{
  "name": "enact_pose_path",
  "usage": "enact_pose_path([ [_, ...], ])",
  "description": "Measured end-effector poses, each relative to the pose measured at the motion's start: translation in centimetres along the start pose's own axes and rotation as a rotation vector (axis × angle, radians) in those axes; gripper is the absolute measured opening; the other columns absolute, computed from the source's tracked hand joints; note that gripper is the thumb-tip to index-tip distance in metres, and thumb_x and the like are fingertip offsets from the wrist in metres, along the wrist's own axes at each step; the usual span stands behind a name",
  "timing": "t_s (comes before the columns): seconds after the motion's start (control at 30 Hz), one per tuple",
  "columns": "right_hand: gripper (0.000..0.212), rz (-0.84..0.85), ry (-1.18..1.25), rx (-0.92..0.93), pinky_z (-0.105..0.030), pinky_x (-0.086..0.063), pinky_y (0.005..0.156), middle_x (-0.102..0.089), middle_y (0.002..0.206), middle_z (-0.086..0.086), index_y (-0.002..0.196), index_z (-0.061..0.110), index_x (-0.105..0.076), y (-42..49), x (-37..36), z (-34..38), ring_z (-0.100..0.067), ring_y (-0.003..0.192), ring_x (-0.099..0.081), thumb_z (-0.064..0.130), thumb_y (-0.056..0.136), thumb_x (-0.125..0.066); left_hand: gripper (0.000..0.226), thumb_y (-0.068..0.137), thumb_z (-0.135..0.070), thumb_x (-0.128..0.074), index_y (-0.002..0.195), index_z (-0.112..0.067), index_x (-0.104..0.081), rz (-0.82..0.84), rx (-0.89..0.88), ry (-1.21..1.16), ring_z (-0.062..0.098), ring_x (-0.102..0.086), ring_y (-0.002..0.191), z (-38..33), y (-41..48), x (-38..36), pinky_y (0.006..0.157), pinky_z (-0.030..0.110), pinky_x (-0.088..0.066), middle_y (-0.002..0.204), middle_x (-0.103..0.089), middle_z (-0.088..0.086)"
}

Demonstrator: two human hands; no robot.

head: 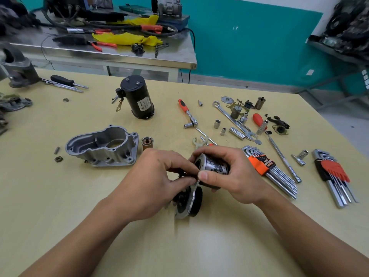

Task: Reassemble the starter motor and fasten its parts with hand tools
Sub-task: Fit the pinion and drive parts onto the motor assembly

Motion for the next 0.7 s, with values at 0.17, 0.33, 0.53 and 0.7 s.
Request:
enact_pose_path([
  [0.17, 0.037, 0.004, 0.017, -0.006, -0.03, -0.056, 0.05, -0.072, 0.097, 0.007, 0.114, 0.006, -0.067, 0.08, -0.04, -0.2, -0.011, 0.077, -0.067, 0.014, 0.078, -0.074, 0.018, 0.08, -0.013, -0.082, 0.087, -0.029, -0.079, -0.042, 0.077, -0.085, -0.005, -0.07, 0.081, 0.37, -0.09, 0.1, 0.072, 0.006, -0.049, 0.083, -0.075, -0.021],
  [0.33, 0.034, 0.002, 0.026, -0.002, -0.029, -0.056, 0.049, -0.071, 0.092, 0.013, 0.111, 0.014, -0.067, 0.1, -0.12, -0.21, -0.006, 0.072, -0.066, 0.013, 0.078, -0.074, 0.021, 0.074, -0.007, -0.085, 0.085, -0.024, -0.079, -0.096, 0.059, -0.091, -0.005, -0.071, 0.079, 0.07, -0.12, 0.14, 0.074, 0.007, -0.05, 0.082, -0.075, -0.021],
  [0.53, 0.043, -0.014, 0.04, -0.009, -0.03, -0.056, 0.048, -0.068, 0.09, -0.001, 0.11, 0.018, -0.069, 0.17, -0.05, -0.31, -0.014, 0.07, -0.065, 0.033, 0.071, -0.077, 0.033, 0.073, -0.004, -0.085, 0.088, -0.031, -0.075, -0.117, 0.028, -0.053, -0.004, -0.071, 0.081, -0.16, -0.25, 0.12, 0.076, 0.01, -0.052, 0.085, -0.074, -0.019],
  [0.7, 0.037, 0.001, 0.035, -0.005, -0.037, -0.059, 0.052, -0.072, 0.097, 0.007, 0.112, 0.014, -0.067, 0.13, -0.06, -0.29, -0.016, 0.076, -0.068, 0.019, 0.077, -0.078, 0.016, 0.076, -0.025, -0.085, 0.09, -0.029, -0.078, -0.108, 0.047, 0.117, 0.001, -0.066, 0.087, 0.2, -0.28, 0.33, 0.08, 0.021, -0.05, 0.086, -0.073, -0.019],
])
Point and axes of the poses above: each hand's wrist, its own y-axis towards the middle knuckle, its own x-axis out of the back of the hand, z = x × y, the point moved 7 cm from there along y, towards the middle knuckle
